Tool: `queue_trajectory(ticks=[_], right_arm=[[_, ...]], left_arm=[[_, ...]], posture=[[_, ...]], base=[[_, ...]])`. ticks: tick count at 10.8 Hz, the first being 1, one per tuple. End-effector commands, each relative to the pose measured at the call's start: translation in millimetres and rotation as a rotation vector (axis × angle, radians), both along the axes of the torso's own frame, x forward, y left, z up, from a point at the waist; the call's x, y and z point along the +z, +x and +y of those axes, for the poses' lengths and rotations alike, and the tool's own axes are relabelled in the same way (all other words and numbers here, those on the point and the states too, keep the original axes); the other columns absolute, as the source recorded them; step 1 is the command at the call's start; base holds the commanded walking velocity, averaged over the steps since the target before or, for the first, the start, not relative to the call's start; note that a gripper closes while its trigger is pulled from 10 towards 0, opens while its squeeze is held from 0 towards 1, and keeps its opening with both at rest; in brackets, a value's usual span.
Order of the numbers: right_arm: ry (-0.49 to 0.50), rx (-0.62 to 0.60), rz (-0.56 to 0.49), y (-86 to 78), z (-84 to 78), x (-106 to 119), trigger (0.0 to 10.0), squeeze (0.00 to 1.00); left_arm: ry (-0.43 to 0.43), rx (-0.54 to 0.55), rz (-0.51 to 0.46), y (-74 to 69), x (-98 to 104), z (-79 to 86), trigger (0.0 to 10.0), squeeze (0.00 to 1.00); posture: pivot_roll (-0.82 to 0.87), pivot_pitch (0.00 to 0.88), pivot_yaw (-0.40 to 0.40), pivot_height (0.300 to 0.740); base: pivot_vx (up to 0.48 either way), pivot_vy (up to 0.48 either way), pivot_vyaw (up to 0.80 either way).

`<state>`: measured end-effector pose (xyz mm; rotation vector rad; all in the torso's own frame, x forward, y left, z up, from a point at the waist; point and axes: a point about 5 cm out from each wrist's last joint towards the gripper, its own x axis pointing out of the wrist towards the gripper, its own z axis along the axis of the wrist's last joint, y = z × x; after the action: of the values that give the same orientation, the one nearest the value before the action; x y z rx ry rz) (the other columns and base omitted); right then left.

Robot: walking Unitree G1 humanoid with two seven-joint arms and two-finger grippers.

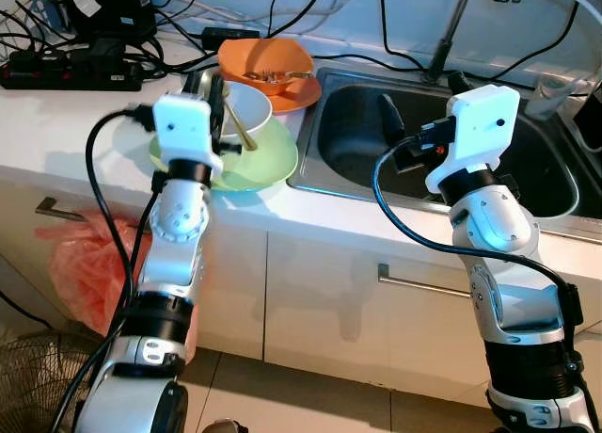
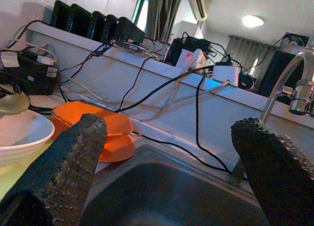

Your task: Kitchen organization

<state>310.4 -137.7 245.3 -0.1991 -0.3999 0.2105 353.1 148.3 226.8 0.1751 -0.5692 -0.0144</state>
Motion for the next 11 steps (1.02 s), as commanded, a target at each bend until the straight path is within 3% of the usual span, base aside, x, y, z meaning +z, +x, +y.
queue_trajectory(ticks=[1,7,11], right_arm=[[0.005,-0.02,-0.012,0.1,-4.0,2.6,10.0,0.0],[0.004,-0.02,-0.009,-1.6,-4.3,1.2,10.0,0.0],[0.004,-0.015,-0.007,-0.1,-3.9,1.1,10.0,0.0]], left_arm=[[0.015,-0.004,-0.006,1.0,0.6,-3.4,0.0,0.0],[0.066,0.015,0.09,1.6,-27.5,0.5,0.0,0.0],[0.101,0.087,-0.059,-1.9,1.1,5.4,0.0,0.0]], posture=[[0.0,0.031,-0.045,0.74],[0.0,0.037,-0.044,0.74],[0.0,0.034,-0.05,0.74]], base=[[0.0,0.0,0.0],[0.0,0.0,0.0],[0.0,0.0,0.0]])
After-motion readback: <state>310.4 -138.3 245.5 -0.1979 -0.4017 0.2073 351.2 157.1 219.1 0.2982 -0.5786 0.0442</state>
